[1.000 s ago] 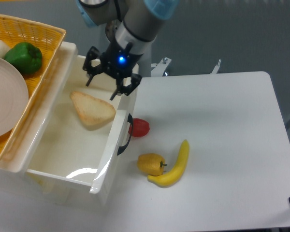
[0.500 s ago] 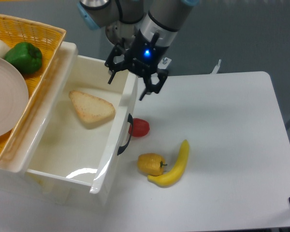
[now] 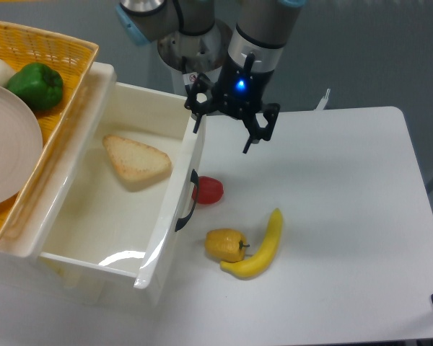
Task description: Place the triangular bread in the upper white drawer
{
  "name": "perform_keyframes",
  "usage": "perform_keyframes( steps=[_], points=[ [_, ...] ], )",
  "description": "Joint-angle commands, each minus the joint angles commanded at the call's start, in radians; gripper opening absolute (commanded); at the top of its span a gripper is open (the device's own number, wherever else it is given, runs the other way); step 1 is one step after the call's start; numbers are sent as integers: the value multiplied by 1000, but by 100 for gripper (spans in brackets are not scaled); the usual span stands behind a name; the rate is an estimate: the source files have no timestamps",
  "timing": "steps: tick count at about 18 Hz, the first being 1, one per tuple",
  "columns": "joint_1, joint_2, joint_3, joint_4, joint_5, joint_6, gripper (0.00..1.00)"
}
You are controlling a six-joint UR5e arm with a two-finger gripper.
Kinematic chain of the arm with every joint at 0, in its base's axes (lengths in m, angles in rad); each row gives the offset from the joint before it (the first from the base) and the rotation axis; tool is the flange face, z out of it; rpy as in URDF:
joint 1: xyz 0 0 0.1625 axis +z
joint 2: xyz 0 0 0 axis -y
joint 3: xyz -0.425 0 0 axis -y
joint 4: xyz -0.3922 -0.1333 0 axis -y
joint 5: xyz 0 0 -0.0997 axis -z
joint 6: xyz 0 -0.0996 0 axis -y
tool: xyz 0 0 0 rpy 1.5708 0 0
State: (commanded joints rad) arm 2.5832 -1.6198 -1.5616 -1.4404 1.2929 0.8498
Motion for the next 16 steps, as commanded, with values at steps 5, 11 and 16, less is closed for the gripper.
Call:
perform_keyframes(
  steps=[5, 11, 16],
  points=[
    [-3, -9, -8, 14, 111, 172, 100],
    [6, -43, -8, 37, 140, 189, 100],
    [14, -58, -8, 46, 140, 189, 100]
  ],
)
